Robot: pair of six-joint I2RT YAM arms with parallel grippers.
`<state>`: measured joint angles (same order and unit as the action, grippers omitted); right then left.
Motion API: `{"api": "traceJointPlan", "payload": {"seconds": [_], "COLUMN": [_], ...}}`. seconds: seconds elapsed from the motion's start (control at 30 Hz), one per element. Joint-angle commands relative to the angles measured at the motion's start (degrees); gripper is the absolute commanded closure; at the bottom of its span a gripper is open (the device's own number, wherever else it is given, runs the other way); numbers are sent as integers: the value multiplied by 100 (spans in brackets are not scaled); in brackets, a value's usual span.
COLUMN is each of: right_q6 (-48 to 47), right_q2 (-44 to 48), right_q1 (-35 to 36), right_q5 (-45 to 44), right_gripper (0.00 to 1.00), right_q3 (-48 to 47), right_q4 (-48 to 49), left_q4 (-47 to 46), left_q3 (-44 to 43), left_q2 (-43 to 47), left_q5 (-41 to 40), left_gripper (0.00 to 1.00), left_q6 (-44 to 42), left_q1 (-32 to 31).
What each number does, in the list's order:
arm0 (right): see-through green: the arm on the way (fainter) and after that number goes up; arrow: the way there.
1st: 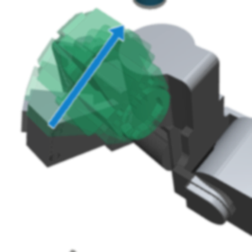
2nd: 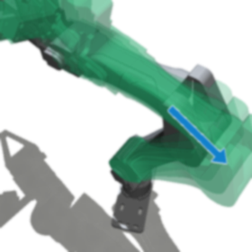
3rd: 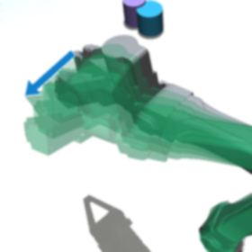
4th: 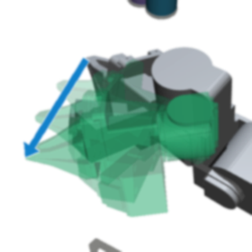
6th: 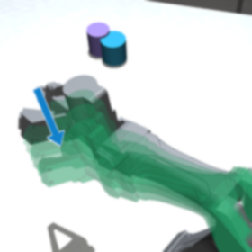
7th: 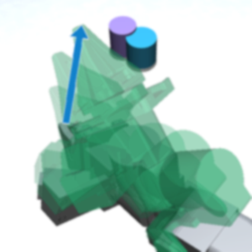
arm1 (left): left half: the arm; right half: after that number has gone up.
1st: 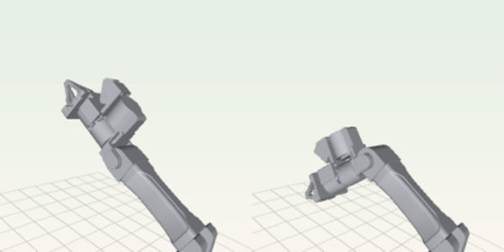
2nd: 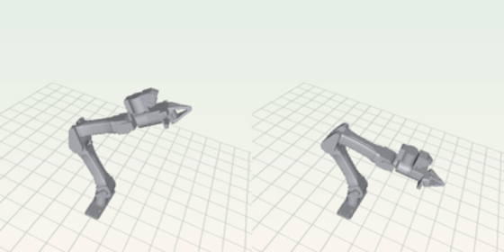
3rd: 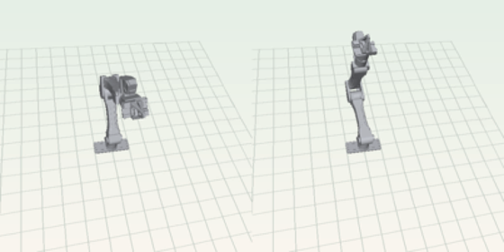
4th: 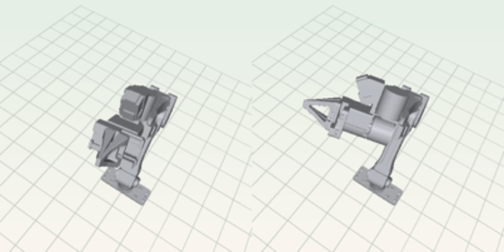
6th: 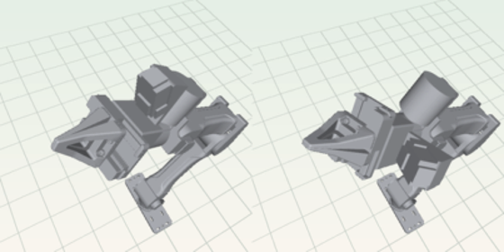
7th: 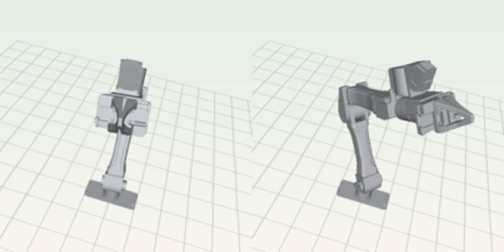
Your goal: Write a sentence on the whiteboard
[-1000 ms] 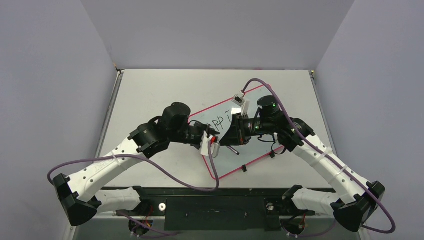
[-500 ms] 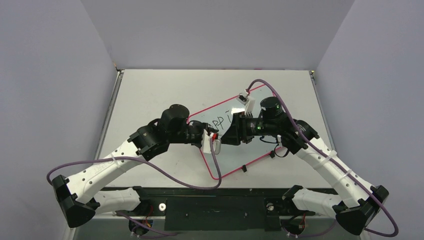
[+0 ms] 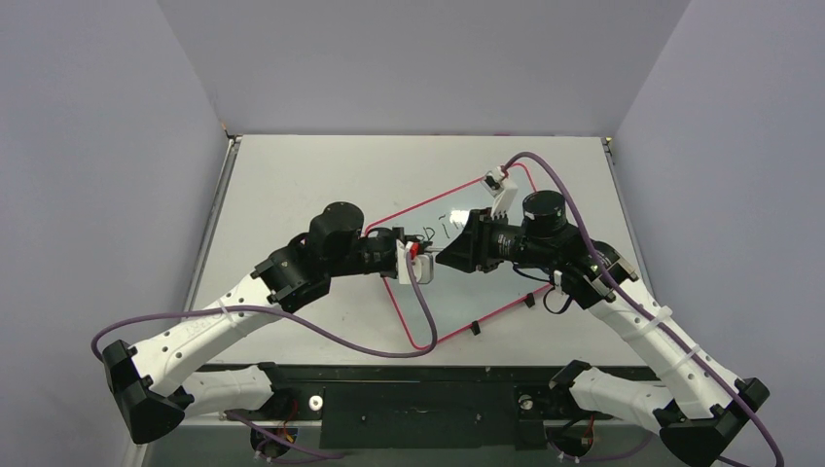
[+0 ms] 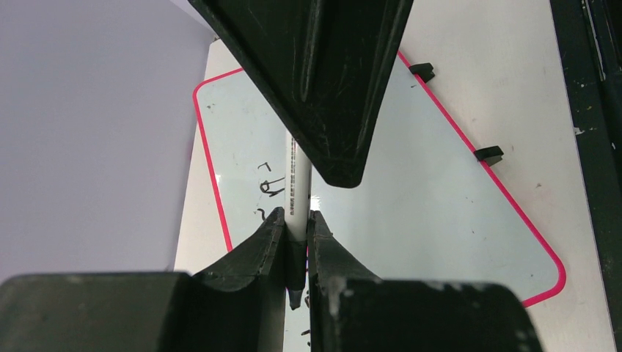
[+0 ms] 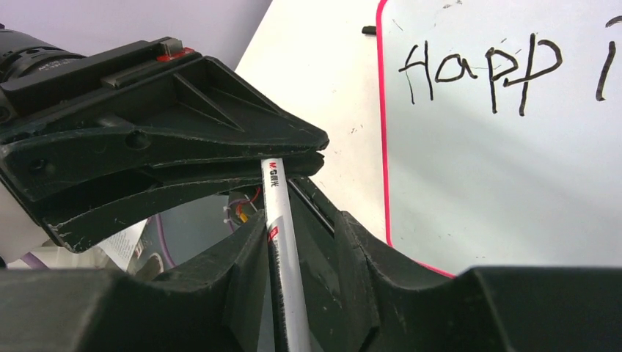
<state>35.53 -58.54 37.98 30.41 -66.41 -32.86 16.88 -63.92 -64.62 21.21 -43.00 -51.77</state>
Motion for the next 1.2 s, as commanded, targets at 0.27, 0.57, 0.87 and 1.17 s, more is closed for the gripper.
{"api": "traceJointPlan", "payload": {"seconds": [0.27, 0.57, 0.87, 1.17], "right_q6": [587, 628, 539, 486], "right_q2": [98, 10, -89, -122], "right_q1": [52, 54, 142, 217], "right_q5": [-415, -508, -472, -459], "right_gripper": [70, 79, 76, 76], "right_q3": [-34, 22, 18, 14], "right_q4": [1025, 1045, 835, 761], "left_q4": [-454, -566, -642, -673], "left_q3": [-30, 19, -76, -148], "left_q2": [-5, 10, -98, -156], "left_q5": [82, 96, -142, -179], "left_gripper": [100, 100, 100, 100], "left_q6": [361, 414, 473, 401], "left_q1": [-9, -9, -9, -11]}}
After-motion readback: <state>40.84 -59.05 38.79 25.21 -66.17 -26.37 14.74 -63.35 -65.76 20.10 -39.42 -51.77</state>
